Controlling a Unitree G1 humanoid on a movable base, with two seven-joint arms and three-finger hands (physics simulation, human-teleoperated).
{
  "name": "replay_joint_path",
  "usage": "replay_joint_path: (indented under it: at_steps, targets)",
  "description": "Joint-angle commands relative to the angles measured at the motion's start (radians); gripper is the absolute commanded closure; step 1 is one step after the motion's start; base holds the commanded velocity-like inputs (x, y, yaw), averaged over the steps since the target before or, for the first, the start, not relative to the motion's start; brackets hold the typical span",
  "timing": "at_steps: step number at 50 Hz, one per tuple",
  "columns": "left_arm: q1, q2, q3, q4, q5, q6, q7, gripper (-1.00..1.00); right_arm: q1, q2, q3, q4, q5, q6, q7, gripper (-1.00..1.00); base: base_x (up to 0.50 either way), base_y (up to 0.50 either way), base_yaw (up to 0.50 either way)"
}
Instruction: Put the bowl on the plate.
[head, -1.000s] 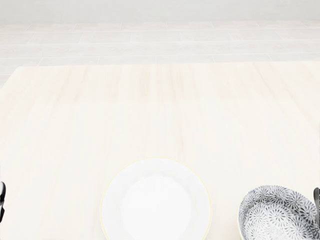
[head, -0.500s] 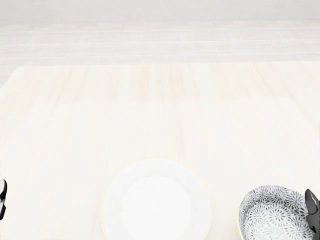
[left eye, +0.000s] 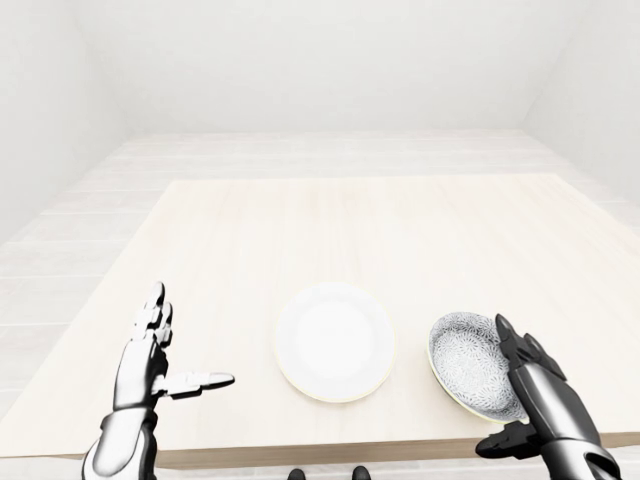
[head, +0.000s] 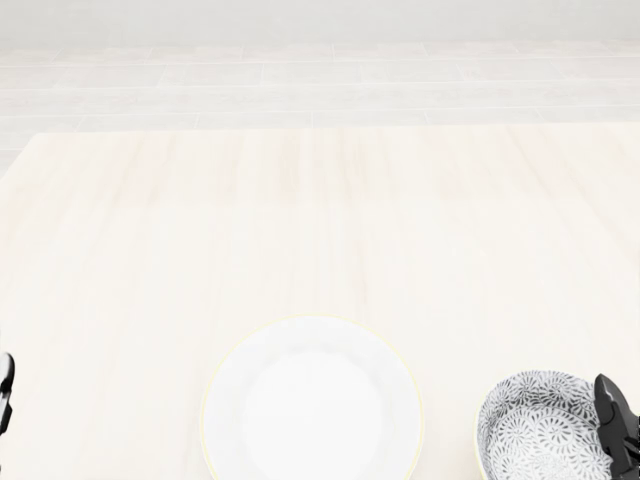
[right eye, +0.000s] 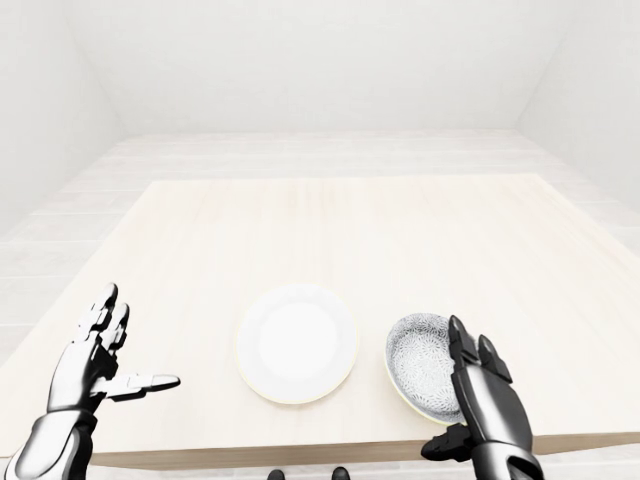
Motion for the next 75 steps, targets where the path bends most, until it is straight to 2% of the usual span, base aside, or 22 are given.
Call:
replay_joint_path:
  at_steps: [1,3,14,19,32,40,44,53,63,66,70,71,72,75]
  targets:
    - [-0.006,0.003,-0.002,-0.003,0.0,0.005,0.002,-1.0,-0.003,-0.012,0.025,0.018,-0.047,0.0,-0.013,-1.0,0.0,0.0,0.0]
    - [-0.006,0.004,-0.004,-0.002,0.002,0.003,0.001,-1.0,0.003,-0.021,0.04,0.024,-0.084,0.0,-0.017,-1.0,0.0,0.0,0.0]
    - [-0.007,0.009,0.002,0.003,0.0,-0.001,-0.002,-1.0,0.033,-0.023,0.058,0.044,-0.099,0.0,-0.045,-1.0,0.0,0.0,0.0]
    - [-0.004,0.005,-0.002,0.014,0.004,-0.015,-0.001,-1.0,0.053,-0.018,0.066,0.079,-0.105,0.0,-0.072,-1.0,0.0,0.0,0.0]
    - [-0.006,0.005,-0.007,0.011,0.004,-0.012,0.002,-1.0,0.072,-0.014,0.094,0.162,-0.133,0.0,-0.131,-1.0,0.0,0.0,0.0]
    - [-0.006,0.007,-0.002,0.003,0.0,-0.004,0.001,-1.0,0.064,-0.027,0.098,0.154,-0.133,0.0,-0.125,-1.0,0.0,0.0,0.0]
    - [-0.005,0.003,-0.008,0.02,0.006,-0.021,0.004,-1.0,0.053,-0.034,0.105,0.171,-0.142,0.0,-0.137,-1.0,0.0,0.0,0.0]
    - [-0.01,0.01,-0.005,0.006,0.001,-0.004,0.004,-1.0,0.047,-0.049,0.136,0.198,-0.155,0.0,-0.151,-1.0,0.0,0.0,0.0]
    - [-0.01,0.008,-0.009,0.017,0.003,-0.014,0.005,-1.0,0.053,-0.066,0.159,0.225,-0.154,0.0,-0.169,-1.0,0.0,0.0,0.0]
    - [-0.012,0.009,-0.009,0.015,0.001,-0.01,0.005,-1.0,0.055,-0.071,0.166,0.222,-0.155,0.0,-0.167,-1.0,0.0,0.0,0.0]
    - [-0.017,0.013,-0.009,0.005,-0.001,0.002,0.006,-1.0,0.054,-0.077,0.172,0.22,-0.156,0.0,-0.165,-0.74,0.0,0.0,0.0]
    - [-0.017,0.013,-0.009,0.005,-0.001,0.002,0.006,-1.0,0.054,-0.077,0.172,0.22,-0.156,0.0,-0.165,-0.74,0.0,0.0,0.0]
    - [-0.018,0.013,-0.009,0.004,-0.002,0.004,0.006,-1.0,0.053,-0.079,0.172,0.22,-0.157,0.0,-0.164,-0.58,0.0,0.0,0.0]
    - [-0.018,0.014,-0.008,0.001,-0.003,0.007,0.006,-1.0,0.05,-0.081,0.178,0.219,-0.158,0.007,-0.162,-0.41,0.0,0.0,0.0]
